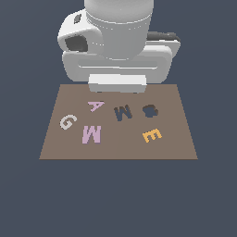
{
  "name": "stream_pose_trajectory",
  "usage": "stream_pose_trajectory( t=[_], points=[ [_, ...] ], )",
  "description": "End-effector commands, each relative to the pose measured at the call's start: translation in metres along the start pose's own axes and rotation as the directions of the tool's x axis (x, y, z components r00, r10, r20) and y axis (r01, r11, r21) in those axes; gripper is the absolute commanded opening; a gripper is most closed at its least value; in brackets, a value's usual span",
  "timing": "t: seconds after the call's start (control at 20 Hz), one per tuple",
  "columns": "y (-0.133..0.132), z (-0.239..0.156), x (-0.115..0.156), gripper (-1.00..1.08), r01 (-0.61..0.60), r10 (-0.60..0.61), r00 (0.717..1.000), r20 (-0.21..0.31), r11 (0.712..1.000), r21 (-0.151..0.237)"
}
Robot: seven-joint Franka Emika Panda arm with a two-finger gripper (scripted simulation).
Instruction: Insert a designated object into the corresponding slot on a board.
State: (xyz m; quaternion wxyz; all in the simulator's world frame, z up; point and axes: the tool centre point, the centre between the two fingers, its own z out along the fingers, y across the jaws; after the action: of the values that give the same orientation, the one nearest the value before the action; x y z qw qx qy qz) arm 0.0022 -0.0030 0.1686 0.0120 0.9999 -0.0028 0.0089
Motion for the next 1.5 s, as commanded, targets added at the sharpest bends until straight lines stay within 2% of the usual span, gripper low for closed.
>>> stream_pose_trajectory(
  t=[0.0,0.5,1.1,1.45],
  points=[
    [0.000,0.000,0.000,1.00,0.000,0.000,1.000,0.000,1.000,0.000],
    [0.014,0.021,0.012,1.00,0.003,-0.003,1.000,0.003,1.000,0.004],
    [0.058,0.088,0.050,1.00,0.013,-0.013,1.000,0.012,1.000,0.017],
    [0.074,0.114,0.066,1.00,0.016,-0.017,1.000,0.016,1.000,0.022]
  ],
)
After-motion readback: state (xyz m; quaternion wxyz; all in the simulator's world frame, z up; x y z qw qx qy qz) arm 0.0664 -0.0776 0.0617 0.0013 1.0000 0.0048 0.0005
